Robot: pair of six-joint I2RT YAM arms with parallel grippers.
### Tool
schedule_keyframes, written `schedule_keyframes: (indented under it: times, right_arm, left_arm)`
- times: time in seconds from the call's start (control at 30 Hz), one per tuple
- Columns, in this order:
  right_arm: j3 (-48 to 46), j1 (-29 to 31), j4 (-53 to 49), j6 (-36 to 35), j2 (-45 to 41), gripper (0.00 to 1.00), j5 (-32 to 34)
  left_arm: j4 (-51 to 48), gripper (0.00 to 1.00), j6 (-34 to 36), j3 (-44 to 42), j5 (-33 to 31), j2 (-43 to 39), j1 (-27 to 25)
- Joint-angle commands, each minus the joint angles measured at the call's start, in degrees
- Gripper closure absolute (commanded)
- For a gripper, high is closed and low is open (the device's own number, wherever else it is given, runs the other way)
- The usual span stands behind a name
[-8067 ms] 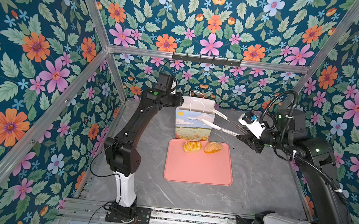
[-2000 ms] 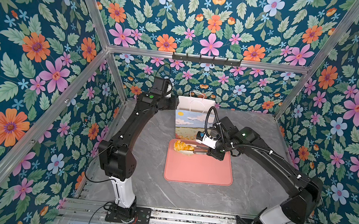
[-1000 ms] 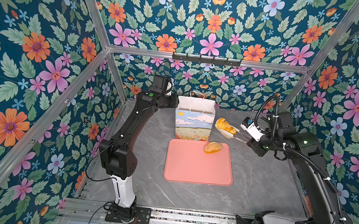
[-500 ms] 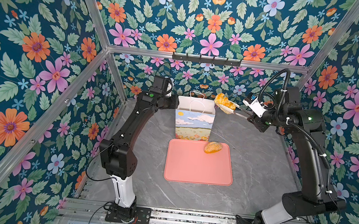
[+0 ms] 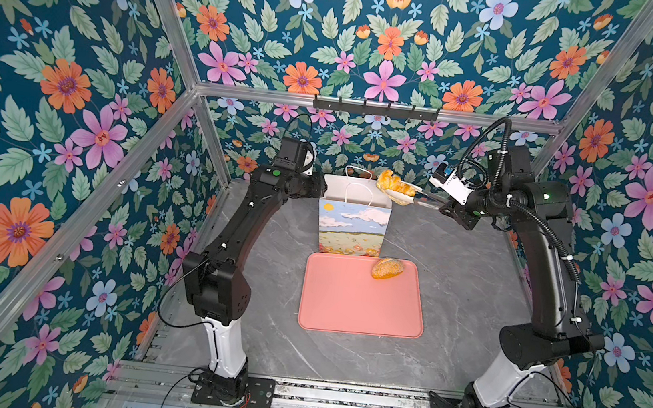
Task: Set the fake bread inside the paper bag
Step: 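Lift the twisted bun in the tongs up toward the paper bag, then move the twisted bun in the tongs over the bag opening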
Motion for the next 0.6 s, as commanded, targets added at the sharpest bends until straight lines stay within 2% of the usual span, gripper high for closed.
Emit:
schedule_keyframes:
  times: [0.0, 0.27, 0.57]
  right_arm:
    - [1.37, 0.28, -0.32, -2.03, 0.61, 0.69, -2.9]
    - [1.93, 2.34, -0.2, -4.88, 2.01, 0.69, -3.03]
    - [6.02, 4.79, -0.87, -6.38, 6.34, 0.7, 0.02]
  left_arm:
    - [0.49, 0.56, -0.85, 0.45, 0.92, 0.24, 0.01]
    - [0.49, 0.56, -0.94, 0.45, 0.91, 0.09, 0.05]
    - [0.43, 0.56, -0.96, 0.45, 1.01, 0.33, 0.01]
